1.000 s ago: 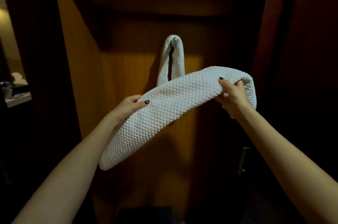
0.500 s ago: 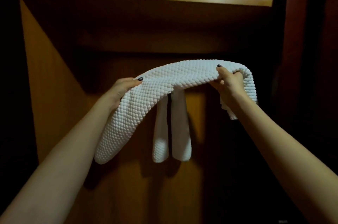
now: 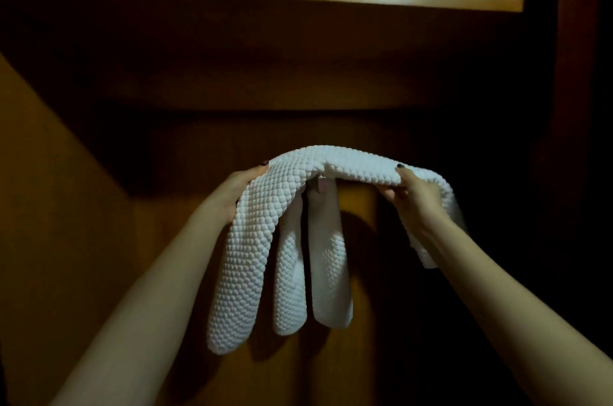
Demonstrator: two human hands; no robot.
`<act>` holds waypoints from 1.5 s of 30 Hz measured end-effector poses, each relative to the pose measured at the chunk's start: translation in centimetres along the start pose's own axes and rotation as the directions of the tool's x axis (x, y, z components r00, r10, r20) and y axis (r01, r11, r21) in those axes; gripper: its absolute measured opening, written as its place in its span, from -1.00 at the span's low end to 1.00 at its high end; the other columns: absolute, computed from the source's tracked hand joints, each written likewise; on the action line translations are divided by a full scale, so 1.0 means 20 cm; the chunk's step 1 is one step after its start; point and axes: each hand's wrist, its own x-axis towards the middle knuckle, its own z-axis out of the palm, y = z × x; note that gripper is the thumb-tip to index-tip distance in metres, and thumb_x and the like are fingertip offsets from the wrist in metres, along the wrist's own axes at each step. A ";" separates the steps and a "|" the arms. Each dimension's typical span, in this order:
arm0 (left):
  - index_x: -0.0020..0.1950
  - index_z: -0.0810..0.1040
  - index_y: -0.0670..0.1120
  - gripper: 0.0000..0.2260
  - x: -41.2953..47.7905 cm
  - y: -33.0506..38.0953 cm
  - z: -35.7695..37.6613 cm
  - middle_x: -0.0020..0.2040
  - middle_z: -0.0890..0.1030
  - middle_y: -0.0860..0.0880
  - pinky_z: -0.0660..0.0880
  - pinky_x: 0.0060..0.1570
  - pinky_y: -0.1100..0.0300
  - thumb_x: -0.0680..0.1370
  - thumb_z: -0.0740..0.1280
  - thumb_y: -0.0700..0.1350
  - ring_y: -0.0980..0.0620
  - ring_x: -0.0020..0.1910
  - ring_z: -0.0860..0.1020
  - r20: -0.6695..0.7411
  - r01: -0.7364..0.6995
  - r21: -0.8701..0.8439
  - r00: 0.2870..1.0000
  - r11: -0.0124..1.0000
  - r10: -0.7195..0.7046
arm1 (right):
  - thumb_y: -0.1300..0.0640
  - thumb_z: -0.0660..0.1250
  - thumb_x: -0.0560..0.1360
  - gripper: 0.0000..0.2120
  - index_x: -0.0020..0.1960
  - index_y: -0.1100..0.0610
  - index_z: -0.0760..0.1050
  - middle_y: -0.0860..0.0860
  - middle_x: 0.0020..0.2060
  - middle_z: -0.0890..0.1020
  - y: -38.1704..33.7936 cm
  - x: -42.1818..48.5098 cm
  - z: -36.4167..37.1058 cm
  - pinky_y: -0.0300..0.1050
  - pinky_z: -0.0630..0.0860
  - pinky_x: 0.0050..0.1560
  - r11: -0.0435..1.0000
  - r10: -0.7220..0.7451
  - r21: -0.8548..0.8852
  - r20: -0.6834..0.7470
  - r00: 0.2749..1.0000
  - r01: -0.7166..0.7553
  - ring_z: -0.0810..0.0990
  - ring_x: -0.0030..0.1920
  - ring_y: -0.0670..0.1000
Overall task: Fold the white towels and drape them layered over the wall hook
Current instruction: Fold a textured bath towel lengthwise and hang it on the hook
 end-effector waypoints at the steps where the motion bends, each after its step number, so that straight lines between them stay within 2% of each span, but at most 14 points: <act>1: 0.05 0.64 -0.11 -0.74 -0.01 -0.04 0.00 -0.18 0.69 -0.04 0.56 -0.32 0.17 0.50 0.41 0.05 0.03 -0.28 0.66 0.013 0.019 -0.018 1.000 1.000 -0.019 | 0.29 0.29 0.58 -0.70 0.25 0.42 0.36 0.41 0.28 0.47 0.04 -0.03 -0.03 0.14 0.53 0.24 1.000 0.011 -0.007 0.009 1.000 -0.011 0.56 0.24 0.27; 4: 0.10 0.64 -0.10 -0.68 -0.03 -0.15 0.04 -0.07 0.70 -0.08 0.58 -0.16 0.09 0.49 0.41 0.09 -0.02 -0.14 0.68 0.027 0.034 -0.037 0.999 0.999 -0.033 | 0.31 0.25 0.60 -0.91 0.02 0.37 0.46 0.34 0.16 0.58 0.13 -0.12 -0.08 0.12 0.54 0.24 0.998 0.009 0.066 0.102 0.995 -0.016 0.65 0.08 0.16; 8: 0.21 0.58 -0.18 -0.70 -0.08 -0.22 0.14 0.05 0.66 -0.14 0.56 -0.01 0.07 0.62 0.28 0.00 -0.04 -0.05 0.64 -0.080 -0.075 0.017 0.994 0.997 0.076 | 0.23 0.30 0.59 -0.87 0.04 0.32 0.48 0.29 -0.03 0.64 0.16 -0.24 -0.12 0.03 0.67 -0.02 0.987 0.117 0.094 0.139 0.983 -0.131 0.72 -0.15 0.13; 10: 0.28 0.52 -0.15 -0.70 -0.13 -0.22 0.19 0.06 0.63 -0.09 0.55 -0.05 0.14 0.64 0.24 -0.01 0.00 -0.03 0.61 -0.169 -0.170 0.116 0.967 0.979 0.188 | 0.09 0.34 0.58 -0.82 0.03 0.22 0.48 0.24 -0.17 0.69 0.18 -0.32 -0.17 -0.01 0.68 -0.19 0.987 0.157 -0.062 0.125 0.980 -0.151 0.72 -0.18 0.16; 12: 0.37 0.42 -0.05 -0.69 -0.19 -0.25 0.24 0.20 0.54 -0.03 0.51 0.01 0.23 0.65 0.19 0.01 0.07 0.10 0.56 -0.242 -0.279 0.255 0.908 0.926 0.341 | -0.02 0.37 0.54 -0.73 -0.07 0.21 0.54 0.12 -0.34 0.68 0.20 -0.36 -0.23 -0.12 0.62 -0.30 0.961 0.019 -0.277 0.116 0.993 0.014 0.71 -0.27 0.07; 15: 0.43 0.33 0.06 -0.65 -0.31 -0.33 0.32 0.35 0.43 0.01 0.46 0.23 0.14 0.64 0.23 0.00 0.09 0.27 0.46 -0.180 -0.503 0.373 0.785 0.779 0.593 | -0.08 0.35 0.51 -0.75 -0.23 0.07 0.55 -0.06 -0.37 0.62 0.16 -0.38 -0.22 -0.12 0.57 -0.22 0.758 -0.373 -0.490 0.216 0.902 0.431 0.64 -0.29 -0.08; 17: 0.50 0.24 0.05 -0.49 -0.36 -0.37 0.39 0.46 0.33 0.02 0.37 0.35 0.08 0.58 0.33 -0.06 0.05 0.42 0.34 -0.074 -0.569 0.451 0.744 0.688 0.664 | 0.04 0.35 0.53 -0.93 -0.05 0.02 0.58 -0.15 -0.17 0.63 0.11 -0.34 -0.13 -0.07 0.56 0.01 0.580 -0.495 -0.526 0.380 0.782 0.622 0.61 -0.06 -0.10; 21: 0.57 0.13 0.07 -0.38 -0.33 -0.35 0.46 0.53 0.27 0.02 0.33 0.40 0.10 0.58 0.33 -0.16 0.03 0.46 0.30 -0.128 -0.518 0.539 0.729 0.664 0.672 | 0.10 0.36 0.55 -0.56 0.40 0.12 0.43 -0.05 0.29 0.52 0.06 -0.19 0.05 -0.07 0.37 0.34 0.246 -0.331 -0.591 0.693 0.640 0.768 0.43 0.35 0.00; 25: 0.55 0.20 0.02 -0.45 -0.32 -0.30 0.44 0.46 0.38 0.02 0.32 0.23 0.50 0.61 0.24 -0.27 0.09 0.39 0.38 -0.105 -0.541 0.578 0.694 0.611 0.713 | 0.15 0.29 0.58 -0.62 0.40 0.11 0.44 0.05 0.23 0.61 0.07 -0.13 0.08 0.01 0.51 0.17 0.153 -0.362 -0.582 0.719 0.593 0.799 0.58 0.21 0.06; 29: 0.55 0.22 -0.01 -0.47 -0.33 -0.18 0.45 0.42 0.45 -0.03 0.45 0.32 0.12 0.61 0.25 -0.27 0.05 0.35 0.45 -0.037 -0.541 0.619 0.704 0.569 0.710 | 0.15 0.25 0.58 -0.69 0.31 0.05 0.51 0.02 -0.07 0.69 0.05 -0.11 0.09 -0.04 0.55 -0.08 0.167 -0.473 -0.605 0.644 0.602 0.778 0.65 -0.07 0.03; 34: 0.56 0.19 0.03 -0.45 -0.37 -0.23 0.41 0.36 0.50 -0.02 0.47 0.20 0.28 0.61 0.24 -0.24 0.09 0.26 0.51 0.019 -0.519 0.654 0.738 0.550 0.675 | 0.13 0.26 0.58 -0.73 0.27 0.04 0.51 -0.04 -0.28 0.63 0.17 -0.16 0.03 -0.02 0.53 -0.23 0.220 -0.454 -0.576 0.653 0.606 0.787 0.58 -0.30 -0.07; 39: 0.53 0.12 0.16 -0.34 -0.41 -0.42 0.44 0.24 0.52 -0.04 0.57 -0.07 0.15 0.53 0.35 -0.14 -0.01 0.08 0.56 -0.126 -0.409 0.625 0.788 0.665 0.603 | 0.05 0.41 0.51 -0.49 0.35 -0.30 0.31 -0.40 0.13 0.49 0.33 -0.20 -0.05 -0.49 0.45 0.01 0.543 -0.346 -0.457 0.643 0.684 0.704 0.51 0.11 -0.37; 42: 0.47 0.27 -0.01 -0.51 -0.40 -0.54 0.46 0.16 0.56 -0.08 0.51 -0.21 0.32 0.56 0.31 -0.17 -0.04 0.03 0.60 -0.224 -0.350 0.642 0.765 0.682 0.603 | 0.05 0.46 0.43 -0.33 0.45 -0.16 0.26 -0.45 0.05 0.42 0.43 -0.17 -0.16 -0.52 0.40 -0.14 0.547 -0.216 -0.610 0.560 0.800 0.574 0.49 0.02 -0.36; 45: 0.34 0.37 -0.11 -0.61 -0.42 -0.65 0.45 0.09 0.57 -0.06 0.54 -0.20 0.21 0.54 0.36 -0.17 0.00 -0.05 0.58 -0.283 -0.297 0.621 0.778 0.725 0.561 | 0.16 0.43 0.41 -0.34 0.46 -0.05 0.30 -0.33 0.04 0.48 0.55 -0.19 -0.29 -0.37 0.41 -0.14 0.539 -0.176 -0.675 0.494 0.851 0.504 0.50 -0.04 -0.27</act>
